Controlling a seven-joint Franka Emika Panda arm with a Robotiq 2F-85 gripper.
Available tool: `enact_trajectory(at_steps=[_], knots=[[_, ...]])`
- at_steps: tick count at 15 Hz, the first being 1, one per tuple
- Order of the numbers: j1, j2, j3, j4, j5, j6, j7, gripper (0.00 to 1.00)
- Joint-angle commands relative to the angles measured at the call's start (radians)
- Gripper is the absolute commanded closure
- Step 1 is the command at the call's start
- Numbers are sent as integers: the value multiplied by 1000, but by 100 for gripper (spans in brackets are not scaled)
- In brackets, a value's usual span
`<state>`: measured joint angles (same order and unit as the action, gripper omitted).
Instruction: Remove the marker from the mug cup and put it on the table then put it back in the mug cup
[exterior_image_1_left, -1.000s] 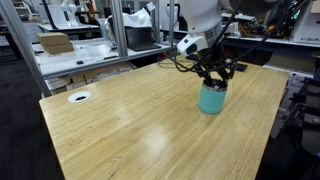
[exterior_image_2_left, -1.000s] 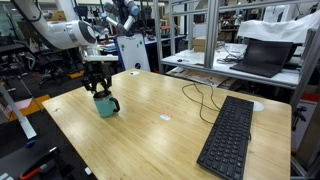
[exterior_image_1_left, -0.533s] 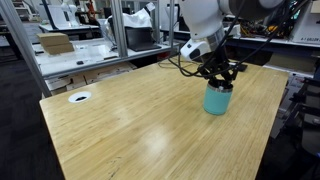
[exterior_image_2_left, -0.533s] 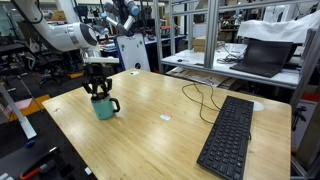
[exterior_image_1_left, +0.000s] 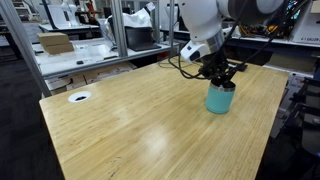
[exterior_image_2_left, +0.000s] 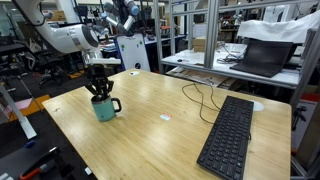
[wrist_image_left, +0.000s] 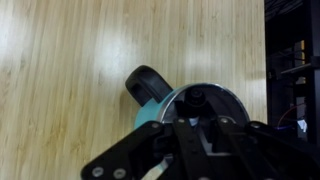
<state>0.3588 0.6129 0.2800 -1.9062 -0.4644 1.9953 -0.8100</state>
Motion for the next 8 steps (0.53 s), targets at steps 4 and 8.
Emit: enact_trajectory(at_steps=[4, 8], knots=[[1, -57, 5, 9, -29, -39, -11, 95], [-3, -138, 7, 0, -28, -83, -20, 95]])
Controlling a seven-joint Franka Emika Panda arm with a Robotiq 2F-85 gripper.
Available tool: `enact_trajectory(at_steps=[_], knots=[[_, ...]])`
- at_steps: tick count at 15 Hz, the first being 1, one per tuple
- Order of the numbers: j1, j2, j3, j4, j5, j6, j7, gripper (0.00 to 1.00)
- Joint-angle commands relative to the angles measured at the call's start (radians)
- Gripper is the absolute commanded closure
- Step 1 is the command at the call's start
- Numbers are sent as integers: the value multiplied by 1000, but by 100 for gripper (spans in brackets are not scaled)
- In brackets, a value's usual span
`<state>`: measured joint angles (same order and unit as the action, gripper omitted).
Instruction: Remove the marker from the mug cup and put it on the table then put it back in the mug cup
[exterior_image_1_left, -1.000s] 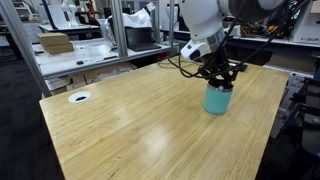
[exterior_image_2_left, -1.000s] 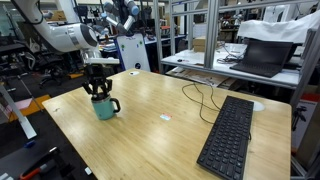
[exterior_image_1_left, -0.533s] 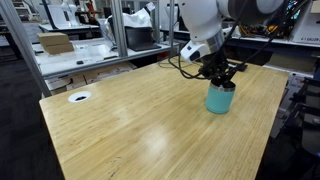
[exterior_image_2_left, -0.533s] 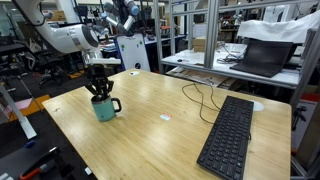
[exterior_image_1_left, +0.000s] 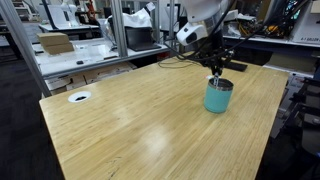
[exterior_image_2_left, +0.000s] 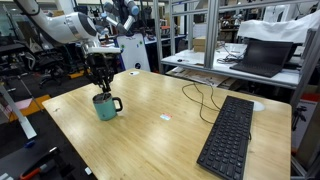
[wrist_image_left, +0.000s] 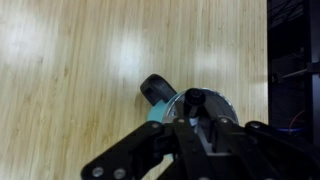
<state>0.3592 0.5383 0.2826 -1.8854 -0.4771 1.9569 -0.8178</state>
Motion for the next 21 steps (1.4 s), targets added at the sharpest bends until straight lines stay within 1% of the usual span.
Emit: enact_trajectory(at_steps=[1, 3, 4, 7, 9, 11, 13, 14, 17, 18, 21], knots=[[-5, -84, 4, -24, -16, -57, -13, 95], [-14, -127, 2, -31, -15, -83, -10, 95], [-31, -156, 1, -47, -4, -72, -17, 95], [-104, -234, -11, -119, 48, 1, -39, 95], [-164, -283, -32, -181, 100, 51, -49, 95], [-219, -305, -60, -229, 163, 113, -66, 95], [-262, -296, -82, -264, 221, 208, -98, 95], [-278, -278, -86, -278, 245, 287, -129, 95], [-297, -224, -81, -303, 298, 481, -172, 95], [-293, -205, -83, -307, 296, 537, -163, 95], [-281, -146, -91, -290, 266, 642, -132, 95]])
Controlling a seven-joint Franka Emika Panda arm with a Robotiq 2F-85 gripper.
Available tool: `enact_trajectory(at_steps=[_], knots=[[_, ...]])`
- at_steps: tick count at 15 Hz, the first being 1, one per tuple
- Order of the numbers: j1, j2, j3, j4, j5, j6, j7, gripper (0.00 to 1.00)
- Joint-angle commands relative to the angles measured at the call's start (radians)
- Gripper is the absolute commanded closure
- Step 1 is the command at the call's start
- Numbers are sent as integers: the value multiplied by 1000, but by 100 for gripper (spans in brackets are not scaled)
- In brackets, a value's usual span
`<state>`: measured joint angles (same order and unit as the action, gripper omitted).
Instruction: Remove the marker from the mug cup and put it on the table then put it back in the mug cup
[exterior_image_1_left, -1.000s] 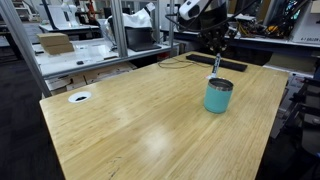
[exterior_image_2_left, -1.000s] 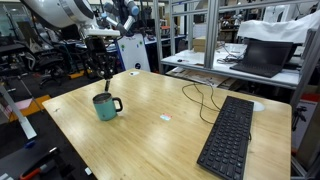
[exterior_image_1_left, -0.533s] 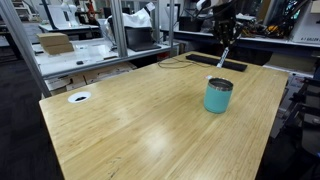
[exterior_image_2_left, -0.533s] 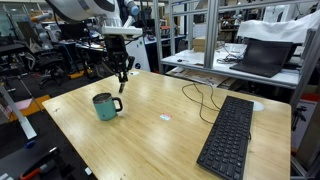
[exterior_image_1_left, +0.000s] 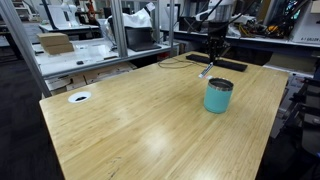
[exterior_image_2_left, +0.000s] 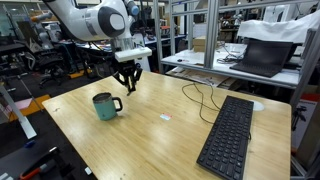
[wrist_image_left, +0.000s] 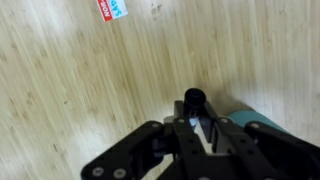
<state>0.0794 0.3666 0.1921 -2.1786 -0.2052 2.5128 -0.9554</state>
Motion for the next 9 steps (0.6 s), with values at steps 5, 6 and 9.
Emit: enact_trajectory(at_steps=[5, 6, 9], knots=[[13, 112, 1, 37, -26, 173, 23, 95], [16, 128, 3, 45, -28, 183, 21, 95], [33, 173, 3, 73, -44, 189, 25, 95]])
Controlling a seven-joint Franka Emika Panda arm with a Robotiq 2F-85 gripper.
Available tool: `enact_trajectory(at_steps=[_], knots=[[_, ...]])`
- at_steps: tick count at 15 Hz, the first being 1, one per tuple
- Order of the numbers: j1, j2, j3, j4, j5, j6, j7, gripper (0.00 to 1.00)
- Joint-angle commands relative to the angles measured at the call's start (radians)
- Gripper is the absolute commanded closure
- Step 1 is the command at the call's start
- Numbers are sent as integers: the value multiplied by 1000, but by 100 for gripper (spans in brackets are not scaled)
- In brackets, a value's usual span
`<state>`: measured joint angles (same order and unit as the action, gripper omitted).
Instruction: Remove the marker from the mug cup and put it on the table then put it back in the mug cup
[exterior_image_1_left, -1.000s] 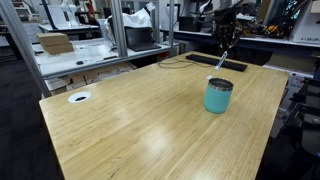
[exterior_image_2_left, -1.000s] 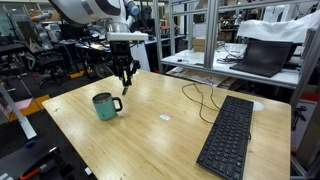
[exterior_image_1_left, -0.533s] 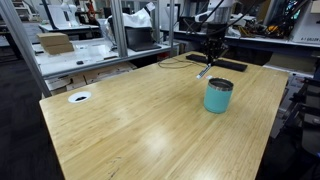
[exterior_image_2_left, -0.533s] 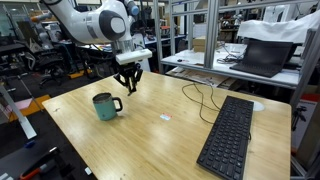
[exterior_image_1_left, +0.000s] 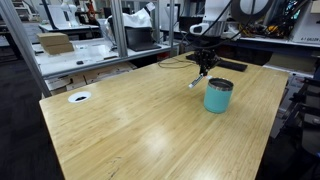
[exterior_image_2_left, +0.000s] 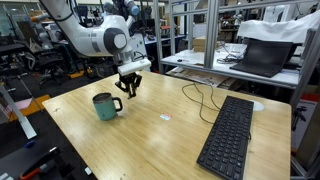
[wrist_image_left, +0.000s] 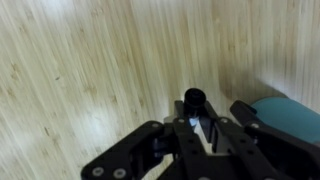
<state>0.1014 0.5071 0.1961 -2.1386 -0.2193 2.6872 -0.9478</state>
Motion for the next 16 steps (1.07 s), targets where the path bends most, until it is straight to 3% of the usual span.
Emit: enact_trajectory(at_steps=[1, 11, 12, 13, 16], knots=[[19, 46, -3, 45, -40, 11, 19, 95], [80, 155, -10, 174, -126, -65, 47, 95], [79, 164, -7, 187, -128, -75, 42, 56], [79, 171, -5, 197, -130, -81, 40, 55], [82, 186, -6, 227, -133, -135, 39, 35]])
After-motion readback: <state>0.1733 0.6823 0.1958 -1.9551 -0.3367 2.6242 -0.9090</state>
